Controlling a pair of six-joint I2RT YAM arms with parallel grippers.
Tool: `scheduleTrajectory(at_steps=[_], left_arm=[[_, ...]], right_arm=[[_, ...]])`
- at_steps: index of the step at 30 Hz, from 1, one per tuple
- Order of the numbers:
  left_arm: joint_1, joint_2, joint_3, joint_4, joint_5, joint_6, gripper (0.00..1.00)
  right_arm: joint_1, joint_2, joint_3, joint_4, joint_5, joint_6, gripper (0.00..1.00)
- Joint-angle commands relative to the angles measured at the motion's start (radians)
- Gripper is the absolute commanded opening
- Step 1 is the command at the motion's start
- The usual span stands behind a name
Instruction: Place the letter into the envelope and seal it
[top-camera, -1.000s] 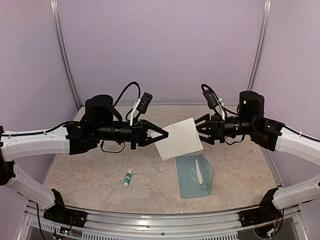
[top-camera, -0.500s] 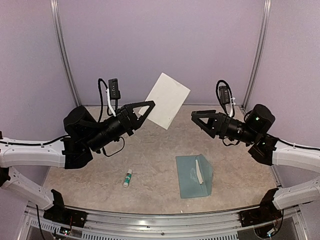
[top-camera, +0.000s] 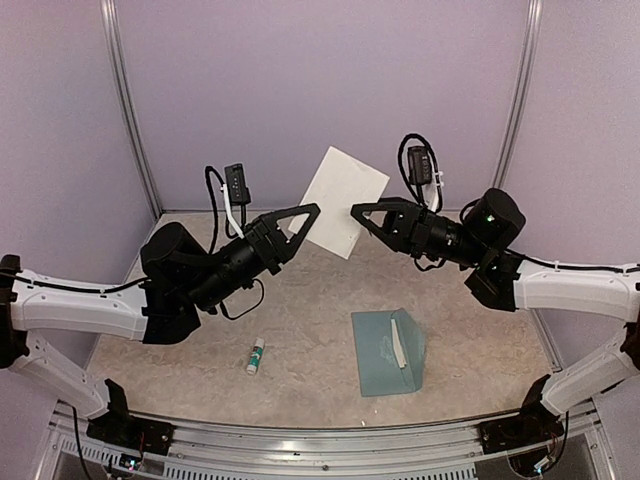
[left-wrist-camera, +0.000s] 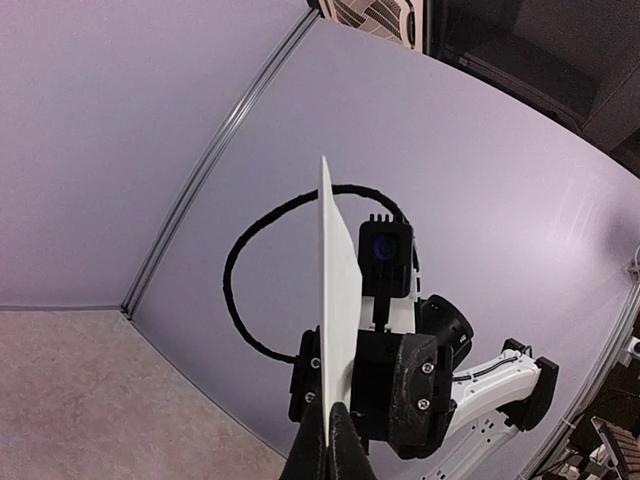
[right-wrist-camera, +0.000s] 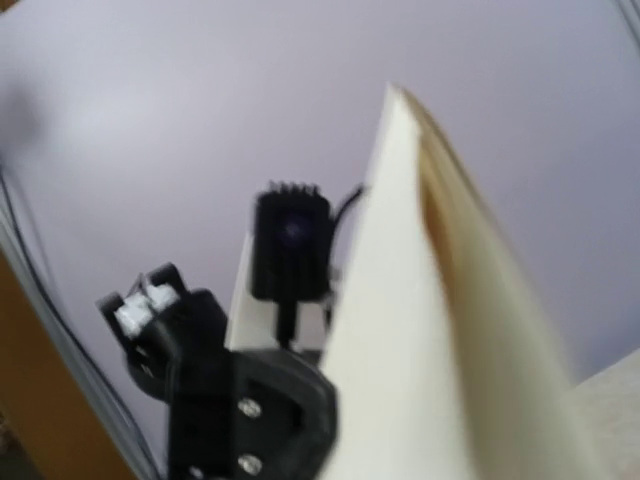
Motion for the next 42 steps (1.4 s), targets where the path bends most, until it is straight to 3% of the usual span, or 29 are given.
scheduleTrajectory(at_steps=[1,2,4,7,9,11,17,23,32,42], left_arm=[[-0.009,0.018,0.003,0.018,0.0,-0.012,0.0],[-0.009,0.023,0.005,0.003,0.003,-0.014,0.04],[-0.009,0.028,0.006,-0.036,0.01,-0.013,0.18],[-0.002,0.025,0.007,-0.145,0.003,-0.013,0.49],[0.006,0.025,0.008,-0.22,0.004,-0.018,0.63],[0.021,0.032,0.007,-0.295,0.005,-0.05,0.7],[0.065,0.138,0.033,-0.46,0.094,-0.182,0.7],[0.077,0.313,0.078,-0.521,0.209,-0.31,0.65],[0.073,0.476,0.204,-0.644,0.281,-0.329,0.64],[0.062,0.6,0.266,-0.698,0.37,-0.338,0.64]], right_arm=[[0.009,0.01,0.03,0.073,0.001,0.019,0.08],[0.009,0.002,0.027,0.047,0.023,0.012,0.0],[0.006,-0.02,0.029,-0.048,0.073,-0.027,0.0],[-0.007,-0.076,0.031,-0.221,0.129,-0.105,0.0],[-0.025,-0.115,0.03,-0.359,0.163,-0.144,0.0],[-0.056,-0.147,0.032,-0.526,0.2,-0.18,0.0],[-0.191,-0.175,0.009,-1.01,0.186,-0.236,0.0],[-0.274,-0.168,-0.057,-1.32,0.174,-0.258,0.0],[-0.309,-0.137,-0.099,-1.505,0.184,-0.285,0.0],[-0.35,-0.069,-0.137,-1.536,0.226,-0.303,0.0]])
